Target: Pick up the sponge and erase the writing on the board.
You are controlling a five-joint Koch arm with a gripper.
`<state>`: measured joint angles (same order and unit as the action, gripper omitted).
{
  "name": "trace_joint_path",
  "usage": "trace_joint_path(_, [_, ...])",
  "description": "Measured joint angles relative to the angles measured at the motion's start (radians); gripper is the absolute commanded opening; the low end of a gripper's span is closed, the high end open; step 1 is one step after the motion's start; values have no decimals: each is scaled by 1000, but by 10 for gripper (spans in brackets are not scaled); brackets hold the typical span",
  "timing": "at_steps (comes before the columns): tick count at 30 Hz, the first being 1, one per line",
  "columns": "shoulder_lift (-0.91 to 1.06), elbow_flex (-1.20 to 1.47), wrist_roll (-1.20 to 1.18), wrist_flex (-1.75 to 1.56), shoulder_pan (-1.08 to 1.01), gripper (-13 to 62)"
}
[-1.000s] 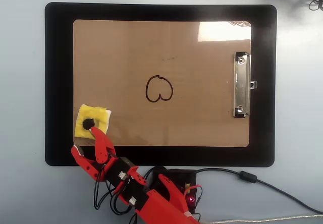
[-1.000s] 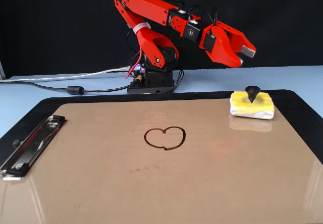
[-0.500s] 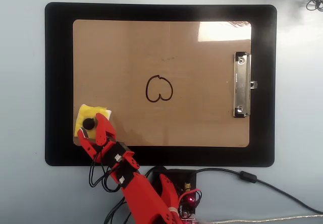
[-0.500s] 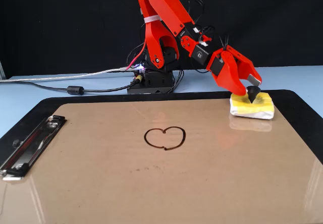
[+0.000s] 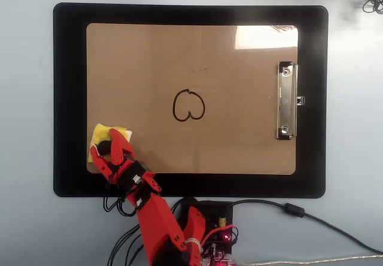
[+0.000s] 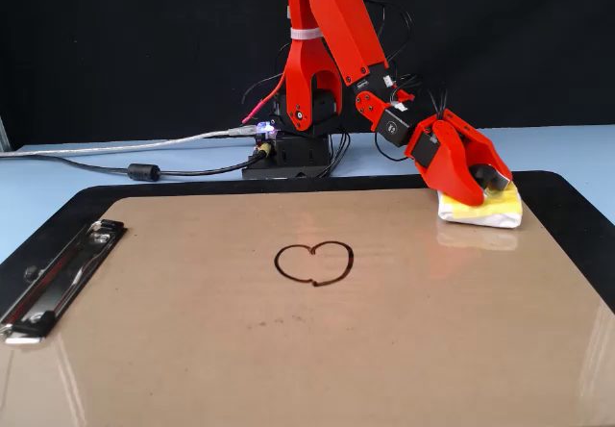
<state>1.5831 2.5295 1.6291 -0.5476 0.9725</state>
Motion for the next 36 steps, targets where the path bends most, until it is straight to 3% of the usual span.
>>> trace_joint_path(5, [0, 0, 0, 0, -14, 92])
trace_joint_path(8, [0, 0, 0, 0, -32, -77])
trace_joint_path(19, [5, -86, 2, 9, -83, -80])
trace_joint_path(24, [199, -230, 3, 365, -155, -80])
trace_joint_path(30, [440, -453, 3, 1118, -505, -80])
trace_joint_path(34, [430, -466, 0, 1206, -868, -80])
trace_joint_path(36, [383, -466, -17, 1161, -953, -80])
